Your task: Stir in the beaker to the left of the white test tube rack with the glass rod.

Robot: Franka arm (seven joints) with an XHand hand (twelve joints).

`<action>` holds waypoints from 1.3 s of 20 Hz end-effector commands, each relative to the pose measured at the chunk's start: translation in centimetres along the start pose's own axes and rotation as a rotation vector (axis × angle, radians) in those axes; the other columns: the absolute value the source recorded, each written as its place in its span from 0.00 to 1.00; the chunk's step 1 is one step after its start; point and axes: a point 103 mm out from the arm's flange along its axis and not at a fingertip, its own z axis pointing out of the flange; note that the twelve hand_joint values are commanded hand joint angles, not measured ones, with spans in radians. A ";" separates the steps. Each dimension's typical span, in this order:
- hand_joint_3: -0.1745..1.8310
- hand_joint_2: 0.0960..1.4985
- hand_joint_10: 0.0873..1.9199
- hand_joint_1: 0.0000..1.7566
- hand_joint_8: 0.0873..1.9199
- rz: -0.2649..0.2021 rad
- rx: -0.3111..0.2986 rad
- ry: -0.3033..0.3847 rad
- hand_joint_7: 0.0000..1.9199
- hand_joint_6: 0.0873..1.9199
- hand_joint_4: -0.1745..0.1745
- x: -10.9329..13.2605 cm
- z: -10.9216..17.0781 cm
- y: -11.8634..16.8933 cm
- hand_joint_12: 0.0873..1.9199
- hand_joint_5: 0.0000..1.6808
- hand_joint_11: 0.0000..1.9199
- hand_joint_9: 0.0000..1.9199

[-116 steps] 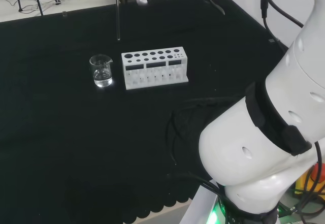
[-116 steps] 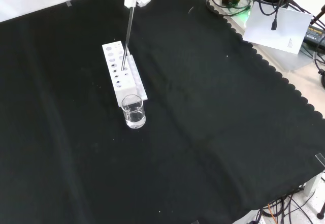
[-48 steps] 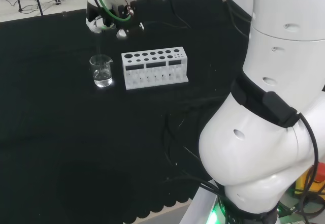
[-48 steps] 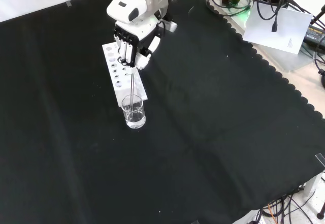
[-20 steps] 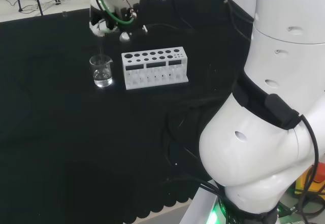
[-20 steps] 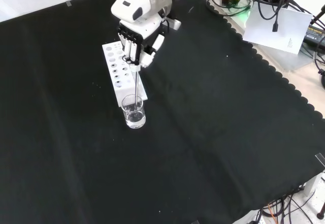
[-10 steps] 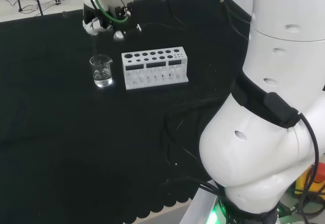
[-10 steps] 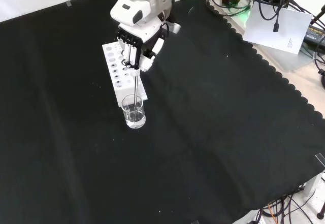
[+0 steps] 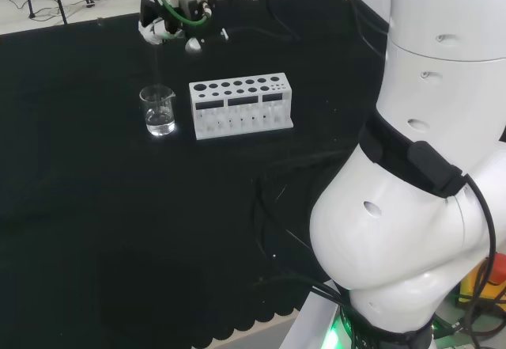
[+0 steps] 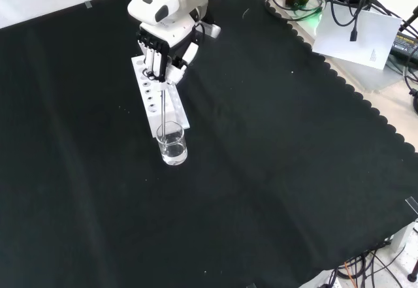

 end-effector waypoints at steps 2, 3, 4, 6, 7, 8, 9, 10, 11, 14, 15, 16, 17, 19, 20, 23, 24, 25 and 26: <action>0.00 0.73 0.40 0.74 0.56 0.030 0.011 -0.017 0.59 0.00 0.00 -1.0 0.1 -1.8 0.16 0.80 0.89 0.85; 0.00 0.73 0.40 0.74 0.56 0.030 0.012 -0.017 0.59 0.00 0.00 -0.8 0.1 -2.0 0.16 0.80 0.89 0.85; 0.00 0.73 0.40 0.74 0.56 0.027 0.014 -0.019 0.59 0.00 0.00 -0.5 0.2 -2.0 0.16 0.80 0.89 0.85; 0.00 0.73 0.40 0.74 0.56 0.017 0.016 -0.019 0.59 0.00 0.00 0.1 0.4 -2.1 0.16 0.80 0.89 0.85; 0.00 0.73 0.40 0.74 0.56 0.013 0.016 -0.020 0.59 0.00 0.00 0.4 0.6 -2.1 0.16 0.80 0.89 0.85; 0.00 0.73 0.40 0.74 0.56 0.004 0.016 -0.017 0.59 0.00 0.00 0.9 0.8 -2.0 0.16 0.80 0.89 0.85; 0.00 0.73 0.40 0.74 0.56 -0.001 0.016 -0.016 0.59 0.00 0.00 1.2 0.9 -1.9 0.16 0.80 0.89 0.85; 0.00 0.73 0.40 0.74 0.56 -0.010 0.016 -0.017 0.59 0.00 0.00 1.6 1.0 -1.7 0.16 0.80 0.89 0.85; 0.00 0.73 0.40 0.74 0.56 -0.015 0.017 -0.018 0.59 0.00 0.00 1.9 1.0 -1.5 0.16 0.80 0.89 0.85; 0.00 0.73 0.40 0.74 0.56 -0.032 0.017 -0.020 0.59 0.00 0.00 2.8 1.0 -0.6 0.16 0.80 0.89 0.85; 0.00 0.73 0.40 0.74 0.56 -0.033 0.016 -0.021 0.59 0.00 0.00 2.9 1.0 -0.4 0.16 0.80 0.89 0.85; 0.00 0.73 0.40 0.74 0.56 -0.034 0.015 -0.020 0.59 0.00 0.00 3.0 1.0 -0.3 0.16 0.80 0.89 0.85; 0.00 0.73 0.40 0.74 0.56 -0.034 0.016 -0.025 0.59 0.00 0.00 3.1 1.1 -0.1 0.16 0.80 0.89 0.85; 0.00 0.73 0.40 0.74 0.56 -0.029 0.019 -0.031 0.59 0.00 0.00 3.0 1.2 0.0 0.16 0.80 0.89 0.85; 0.00 0.73 0.40 0.74 0.56 -0.027 0.020 -0.030 0.59 0.00 0.00 2.9 1.1 0.1 0.16 0.80 0.89 0.85; 0.00 0.73 0.41 0.74 0.56 -0.005 0.028 -0.008 0.59 0.00 0.00 1.2 0.9 0.2 0.16 0.80 0.89 0.85; 0.00 0.73 0.41 0.74 0.56 0.005 0.027 -0.014 0.59 0.00 0.00 0.5 0.8 -0.2 0.16 0.80 0.89 0.85; 0.00 0.73 0.41 0.74 0.56 0.012 0.025 -0.019 0.59 0.00 0.00 0.2 0.7 -0.5 0.16 0.80 0.89 0.85; 0.00 0.73 0.41 0.74 0.56 0.019 0.021 -0.023 0.59 0.00 0.00 -0.1 0.4 -0.9 0.16 0.80 0.89 0.85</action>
